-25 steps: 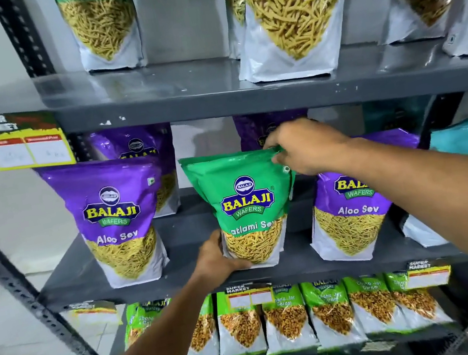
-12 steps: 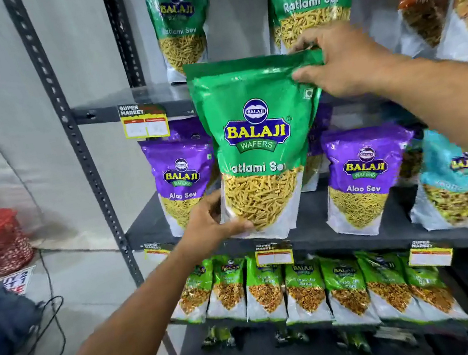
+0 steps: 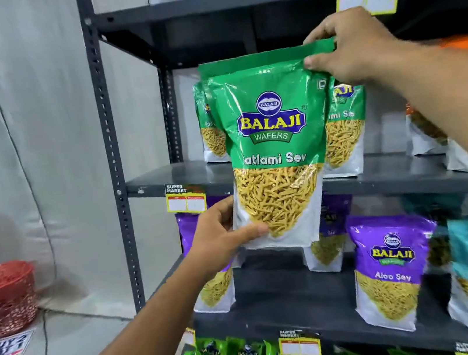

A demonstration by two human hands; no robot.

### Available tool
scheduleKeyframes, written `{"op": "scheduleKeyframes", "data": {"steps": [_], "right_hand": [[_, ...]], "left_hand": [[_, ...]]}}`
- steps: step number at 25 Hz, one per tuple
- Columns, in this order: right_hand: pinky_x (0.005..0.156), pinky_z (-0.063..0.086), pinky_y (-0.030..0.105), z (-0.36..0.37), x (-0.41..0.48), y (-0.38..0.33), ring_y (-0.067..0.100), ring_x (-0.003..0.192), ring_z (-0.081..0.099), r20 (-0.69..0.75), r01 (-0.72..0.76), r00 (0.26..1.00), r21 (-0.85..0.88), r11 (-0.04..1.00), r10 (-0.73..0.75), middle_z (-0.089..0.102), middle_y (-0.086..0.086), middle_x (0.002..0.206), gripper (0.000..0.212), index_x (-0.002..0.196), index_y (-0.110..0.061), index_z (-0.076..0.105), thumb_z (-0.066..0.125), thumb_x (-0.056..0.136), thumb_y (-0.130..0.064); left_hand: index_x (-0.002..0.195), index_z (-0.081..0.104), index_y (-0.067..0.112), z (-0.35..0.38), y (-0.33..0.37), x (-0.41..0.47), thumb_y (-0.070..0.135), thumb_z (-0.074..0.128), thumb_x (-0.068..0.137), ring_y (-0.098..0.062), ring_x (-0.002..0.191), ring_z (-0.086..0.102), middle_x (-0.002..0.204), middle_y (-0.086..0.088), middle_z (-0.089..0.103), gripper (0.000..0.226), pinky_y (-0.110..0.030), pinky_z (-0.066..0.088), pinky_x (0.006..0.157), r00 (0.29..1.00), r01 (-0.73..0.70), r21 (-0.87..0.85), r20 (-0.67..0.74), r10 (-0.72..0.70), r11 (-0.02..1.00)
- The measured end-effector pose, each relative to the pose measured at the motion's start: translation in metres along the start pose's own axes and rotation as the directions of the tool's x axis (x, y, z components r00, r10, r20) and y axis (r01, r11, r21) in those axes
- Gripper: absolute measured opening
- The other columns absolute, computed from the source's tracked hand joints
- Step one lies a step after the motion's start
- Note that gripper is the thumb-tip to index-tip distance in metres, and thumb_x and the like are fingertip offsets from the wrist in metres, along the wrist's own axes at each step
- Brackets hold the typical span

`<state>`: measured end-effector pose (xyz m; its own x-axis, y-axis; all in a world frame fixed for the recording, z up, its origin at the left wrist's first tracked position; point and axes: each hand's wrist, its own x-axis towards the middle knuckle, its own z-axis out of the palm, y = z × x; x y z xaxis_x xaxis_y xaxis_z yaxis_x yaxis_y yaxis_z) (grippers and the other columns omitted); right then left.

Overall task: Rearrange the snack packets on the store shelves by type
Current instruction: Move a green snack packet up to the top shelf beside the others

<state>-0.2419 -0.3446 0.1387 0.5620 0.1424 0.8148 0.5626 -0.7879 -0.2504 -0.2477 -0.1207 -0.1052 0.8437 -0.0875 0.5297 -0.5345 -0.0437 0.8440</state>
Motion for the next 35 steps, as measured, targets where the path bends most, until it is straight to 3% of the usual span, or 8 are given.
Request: {"op": "scheduleKeyframes", "data": {"steps": [10,15,19,21,23,27,32,35], "right_hand": [[0.081,0.035,0.022,0.062,0.099,-0.020,0.020,0.102,0.056,-0.188,0.033,0.982,0.017,0.999,-0.030,0.064,0.007,0.118,0.030,0.106,-0.016,0.065,0.073,0.078,-0.023],[0.086,0.039,0.023,0.132,0.141,-0.003,0.025,0.110,0.055,-0.192,-0.023,0.981,0.014,1.000,0.025,0.064,0.006,0.118,0.031,0.108,-0.018,0.064,0.071,0.078,-0.022],[0.097,0.040,0.031,0.162,0.151,0.015,0.026,0.115,0.054,-0.197,-0.151,0.965,0.136,0.979,0.176,0.059,0.007,0.125,0.052,0.123,-0.017,0.051,0.071,0.077,-0.032],[0.091,0.046,0.037,0.175,0.136,0.026,0.028,0.105,0.055,-0.131,-0.219,0.954,0.307,0.926,0.268,0.060,0.008,0.114,0.064,0.127,-0.013,0.043,0.071,0.073,-0.032],[0.077,0.047,0.040,0.194,0.098,0.042,0.028,0.091,0.056,0.073,-0.321,0.946,0.346,0.882,0.316,0.061,0.014,0.101,0.067,0.122,-0.007,0.043,0.071,0.064,-0.024],[0.061,0.039,0.040,0.236,0.026,0.062,0.027,0.073,0.053,0.530,-0.452,0.780,0.111,0.885,0.332,0.060,0.025,0.083,0.034,0.088,0.002,0.052,0.064,0.060,-0.014],[0.061,0.043,0.033,0.261,0.018,0.040,0.022,0.075,0.055,0.510,-0.377,0.814,0.100,0.921,0.278,0.062,0.016,0.094,0.027,0.096,-0.006,0.052,0.066,0.074,-0.012],[0.071,0.051,0.036,0.275,0.019,0.020,0.022,0.081,0.058,0.524,-0.327,0.824,0.132,0.936,0.215,0.063,0.013,0.097,0.032,0.100,-0.009,0.052,0.068,0.074,-0.016]], "left_hand": [[0.109,0.050,0.031,-0.069,0.007,0.142,0.001,0.086,0.063,0.002,0.092,0.069,0.103,0.011,0.070,0.065,-0.017,0.053,0.089,0.994,-0.103,0.245,0.071,0.088,0.964],[0.121,0.051,0.018,-0.107,-0.026,0.204,0.010,0.088,0.063,-0.009,0.107,0.067,0.113,0.003,0.069,0.069,-0.035,0.048,0.104,0.991,-0.064,0.345,0.131,0.020,0.937],[0.127,0.044,0.006,-0.113,-0.032,0.220,0.000,0.079,0.072,-0.003,0.096,0.065,0.090,-0.007,0.074,0.065,-0.042,0.045,0.094,0.986,0.013,0.319,0.154,-0.066,0.948],[0.122,0.048,0.008,-0.116,-0.033,0.223,0.002,0.082,0.070,0.000,0.087,0.070,0.097,-0.010,0.068,0.062,-0.042,0.045,0.094,0.981,0.025,0.308,0.174,-0.082,0.951],[0.117,0.055,0.017,-0.123,-0.036,0.225,0.013,0.090,0.058,-0.008,0.100,0.071,0.107,-0.005,0.075,0.069,-0.040,0.051,0.101,0.979,0.010,0.308,0.193,-0.072,0.951],[0.113,0.060,0.018,-0.131,-0.040,0.230,0.019,0.091,0.057,-0.021,0.106,0.070,0.111,-0.002,0.074,0.064,-0.047,0.049,0.101,0.982,-0.019,0.361,0.182,-0.051,0.933],[0.109,0.064,0.017,-0.159,-0.038,0.222,0.018,0.090,0.054,-0.022,0.104,0.070,0.107,-0.003,0.076,0.061,-0.042,0.053,0.097,0.989,-0.015,0.393,0.143,-0.045,0.920],[0.110,0.063,0.015,-0.185,-0.031,0.214,-0.004,0.084,0.064,-0.021,0.105,0.070,0.104,0.000,0.076,0.054,-0.029,0.056,0.091,0.990,0.030,0.388,0.117,-0.081,0.921]]}}
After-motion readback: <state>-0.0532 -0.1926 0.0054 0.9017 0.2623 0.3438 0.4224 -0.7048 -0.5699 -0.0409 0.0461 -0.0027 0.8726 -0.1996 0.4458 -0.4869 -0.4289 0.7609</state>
